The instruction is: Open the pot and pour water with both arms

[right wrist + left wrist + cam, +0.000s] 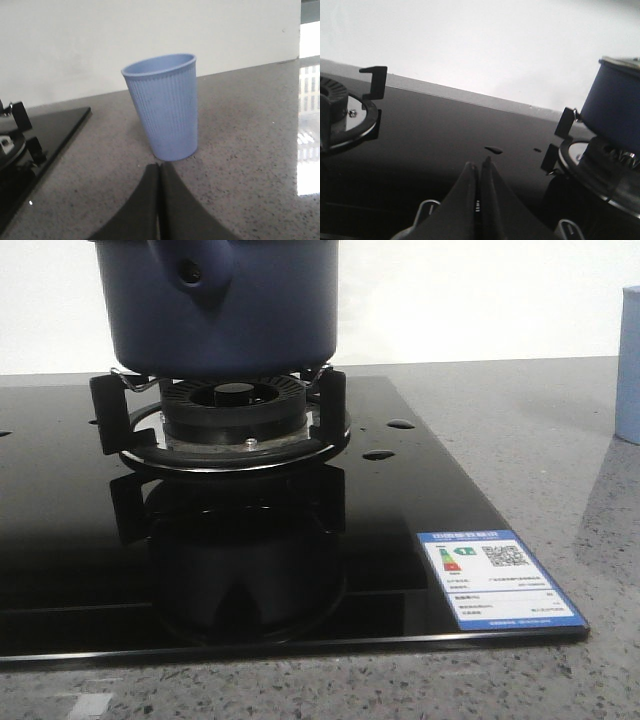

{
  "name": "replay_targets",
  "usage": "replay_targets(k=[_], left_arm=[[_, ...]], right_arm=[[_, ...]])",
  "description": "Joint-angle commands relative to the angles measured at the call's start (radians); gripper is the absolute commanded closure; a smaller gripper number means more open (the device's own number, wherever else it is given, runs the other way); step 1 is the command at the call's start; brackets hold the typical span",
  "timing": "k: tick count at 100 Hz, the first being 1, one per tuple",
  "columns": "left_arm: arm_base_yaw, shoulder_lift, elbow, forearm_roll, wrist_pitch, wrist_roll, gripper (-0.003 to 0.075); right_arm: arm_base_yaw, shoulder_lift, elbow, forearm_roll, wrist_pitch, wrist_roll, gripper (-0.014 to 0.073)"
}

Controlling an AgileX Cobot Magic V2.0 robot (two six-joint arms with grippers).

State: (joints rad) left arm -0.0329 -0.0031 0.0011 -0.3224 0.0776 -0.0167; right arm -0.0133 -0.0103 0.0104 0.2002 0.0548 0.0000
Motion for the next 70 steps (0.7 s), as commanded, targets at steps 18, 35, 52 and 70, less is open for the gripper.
replay_targets(k=[18, 35, 52, 70], left_arm=[[0.0, -0.03, 0.0, -0.347, -0.12, -0.008, 0.0741], [0.0, -0.028, -0.07, -0.333, -0.058, 0.003, 0.0741], [0.0, 0.035, -0.245, -0.162, 0.092, 0.097, 0.0741], [0.0, 0.186, -0.465, -0.148, 0.208, 0.287, 0.0741]], right_arm=[[0.002, -0.017, 0.012, 0.277, -0.14, 0.0, 0.0664], [0.002, -0.012, -0.076, 0.272, -0.034, -0.015, 0.0663], [0.002, 0.077, -0.224, 0.171, 0.111, -0.061, 0.066], [0.002, 0.28, -0.406, 0.065, 0.253, -0.098, 0.066]])
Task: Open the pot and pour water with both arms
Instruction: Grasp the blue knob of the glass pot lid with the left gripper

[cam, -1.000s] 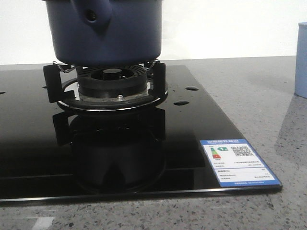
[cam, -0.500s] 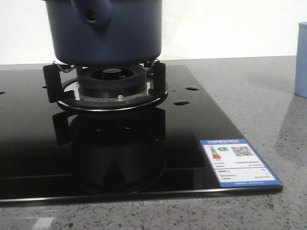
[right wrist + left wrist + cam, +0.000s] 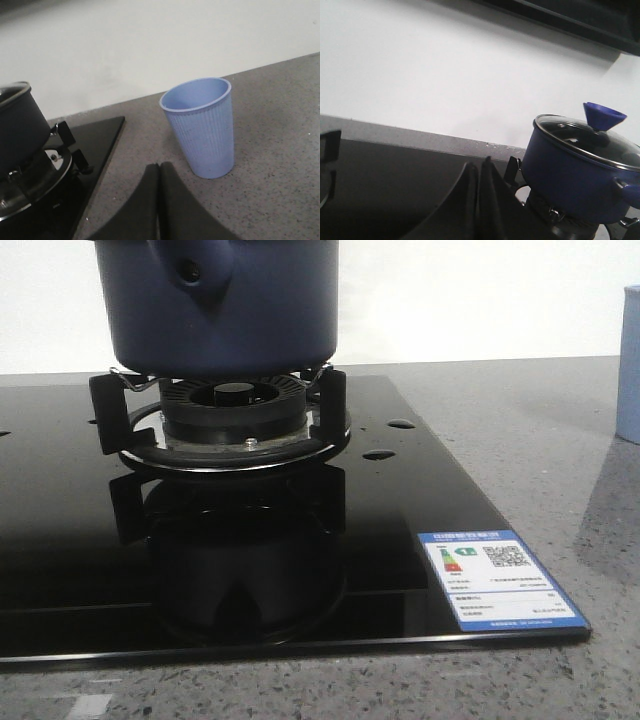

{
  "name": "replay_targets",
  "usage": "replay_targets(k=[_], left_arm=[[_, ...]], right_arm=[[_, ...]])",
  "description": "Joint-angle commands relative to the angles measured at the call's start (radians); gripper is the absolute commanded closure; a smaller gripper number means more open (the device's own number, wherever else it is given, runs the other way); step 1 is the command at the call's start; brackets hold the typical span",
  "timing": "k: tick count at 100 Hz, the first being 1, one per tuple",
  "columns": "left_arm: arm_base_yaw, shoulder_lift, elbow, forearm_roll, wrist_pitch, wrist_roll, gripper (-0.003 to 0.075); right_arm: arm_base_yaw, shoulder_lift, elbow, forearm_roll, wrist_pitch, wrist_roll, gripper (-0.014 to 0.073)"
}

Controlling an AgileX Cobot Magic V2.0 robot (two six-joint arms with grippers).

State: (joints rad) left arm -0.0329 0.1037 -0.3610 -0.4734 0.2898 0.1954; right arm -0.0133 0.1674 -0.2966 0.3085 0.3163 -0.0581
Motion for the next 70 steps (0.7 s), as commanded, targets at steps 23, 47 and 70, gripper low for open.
replay_targets(k=[23, 47, 70], left_arm=[[-0.013, 0.237, -0.265, -0.001, 0.066, 0.161, 0.074], [-0.134, 0.345, -0.304, -0.086, 0.064, 0.233, 0.0603], [-0.264, 0.461, -0.319, -0.125, -0.029, 0.233, 0.0288]], right_arm=[[0.033, 0.285, -0.261, -0.051, 0.06, -0.116, 0.0664], [0.078, 0.328, -0.294, -0.051, 0.078, -0.116, 0.061], [0.082, 0.328, -0.294, -0.051, 0.086, -0.116, 0.0173]])
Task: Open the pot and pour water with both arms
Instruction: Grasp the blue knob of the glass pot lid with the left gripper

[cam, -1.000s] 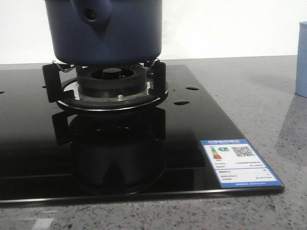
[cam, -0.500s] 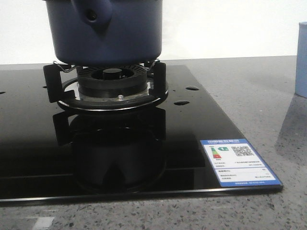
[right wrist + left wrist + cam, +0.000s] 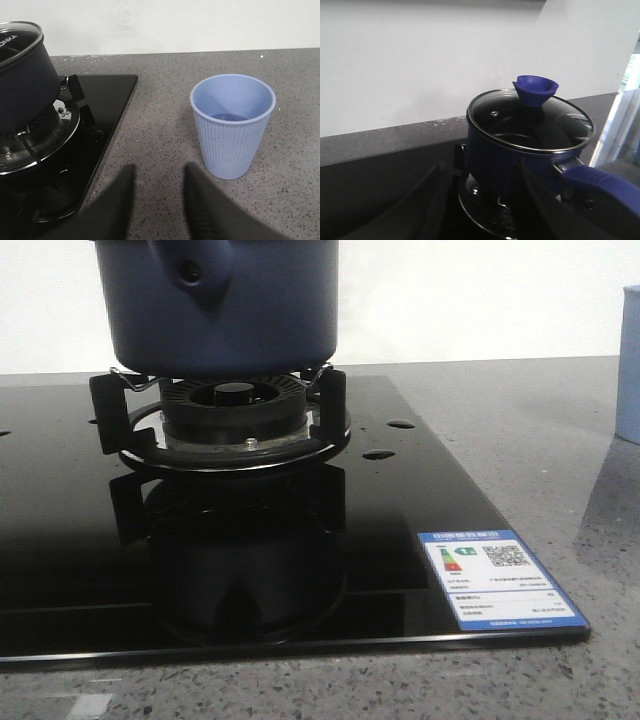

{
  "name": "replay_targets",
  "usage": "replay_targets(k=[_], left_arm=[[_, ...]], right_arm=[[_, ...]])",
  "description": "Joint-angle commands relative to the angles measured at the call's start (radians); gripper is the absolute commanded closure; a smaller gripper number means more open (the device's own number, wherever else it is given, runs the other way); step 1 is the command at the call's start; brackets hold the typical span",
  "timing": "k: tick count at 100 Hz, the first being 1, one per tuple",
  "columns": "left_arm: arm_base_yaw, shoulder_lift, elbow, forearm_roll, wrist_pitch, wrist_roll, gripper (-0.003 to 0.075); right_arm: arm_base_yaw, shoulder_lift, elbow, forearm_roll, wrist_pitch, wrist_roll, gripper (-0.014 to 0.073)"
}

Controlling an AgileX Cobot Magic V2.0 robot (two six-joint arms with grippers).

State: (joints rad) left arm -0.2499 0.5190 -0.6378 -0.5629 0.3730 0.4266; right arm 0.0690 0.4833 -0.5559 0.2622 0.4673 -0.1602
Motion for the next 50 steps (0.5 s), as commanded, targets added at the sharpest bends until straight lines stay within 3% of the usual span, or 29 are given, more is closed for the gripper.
replay_targets(k=[1, 38, 50], left_arm=[[-0.056, 0.054, -0.043, -0.035, -0.12, 0.002, 0.0279], [-0.273, 0.341, -0.111, -0.008, -0.39, 0.002, 0.0269], [-0.307, 0.466, -0.165, 0.026, -0.442, 0.002, 0.0193]], right_arm=[[0.0, 0.012, -0.035, -0.005, -0.065, -0.014, 0.0157], [0.0, 0.012, -0.035, -0.005, -0.065, -0.014, 0.0131], [0.0, 0.012, -0.035, -0.005, -0.065, -0.014, 0.0131]])
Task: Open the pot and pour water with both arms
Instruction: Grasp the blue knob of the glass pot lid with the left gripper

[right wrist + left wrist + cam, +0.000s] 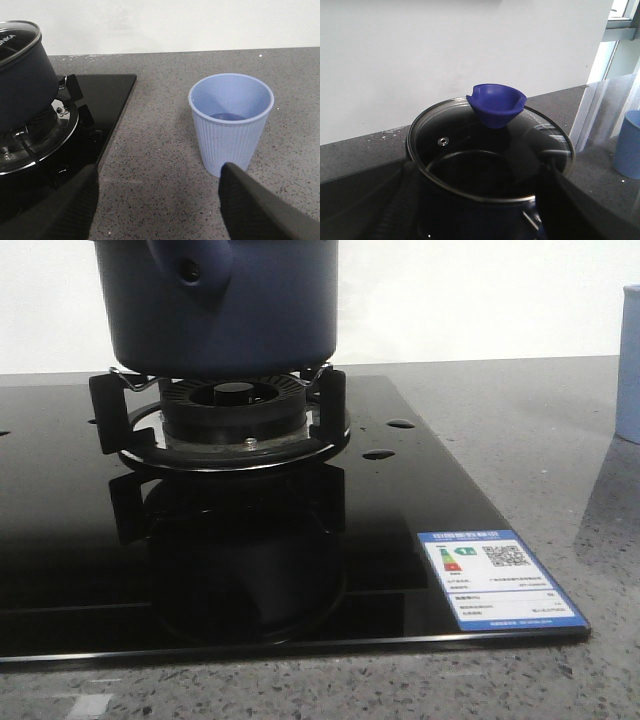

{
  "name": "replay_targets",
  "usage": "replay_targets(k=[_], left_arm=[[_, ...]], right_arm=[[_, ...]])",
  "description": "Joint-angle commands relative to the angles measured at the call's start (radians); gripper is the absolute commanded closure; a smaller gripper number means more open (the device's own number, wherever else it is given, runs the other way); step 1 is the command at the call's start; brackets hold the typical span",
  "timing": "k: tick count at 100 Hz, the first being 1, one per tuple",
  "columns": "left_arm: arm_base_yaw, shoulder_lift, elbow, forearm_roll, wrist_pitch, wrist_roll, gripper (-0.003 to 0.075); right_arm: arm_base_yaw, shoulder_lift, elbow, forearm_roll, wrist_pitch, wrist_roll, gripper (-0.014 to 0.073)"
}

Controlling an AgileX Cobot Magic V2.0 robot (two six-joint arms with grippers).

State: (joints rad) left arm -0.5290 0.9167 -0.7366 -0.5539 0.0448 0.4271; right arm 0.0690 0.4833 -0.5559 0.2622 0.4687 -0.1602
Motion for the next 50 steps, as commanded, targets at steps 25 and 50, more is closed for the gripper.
replay_targets(k=[25, 50], left_arm=[[-0.034, 0.278, -0.214, 0.023, -0.127, 0.002, 0.0134], [-0.04, 0.38, -0.316, 0.023, -0.121, 0.002, 0.013]], right_arm=[[0.0, 0.012, -0.035, -0.005, -0.065, -0.014, 0.0131], [0.0, 0.012, -0.035, -0.005, -0.059, -0.014, 0.0131]])
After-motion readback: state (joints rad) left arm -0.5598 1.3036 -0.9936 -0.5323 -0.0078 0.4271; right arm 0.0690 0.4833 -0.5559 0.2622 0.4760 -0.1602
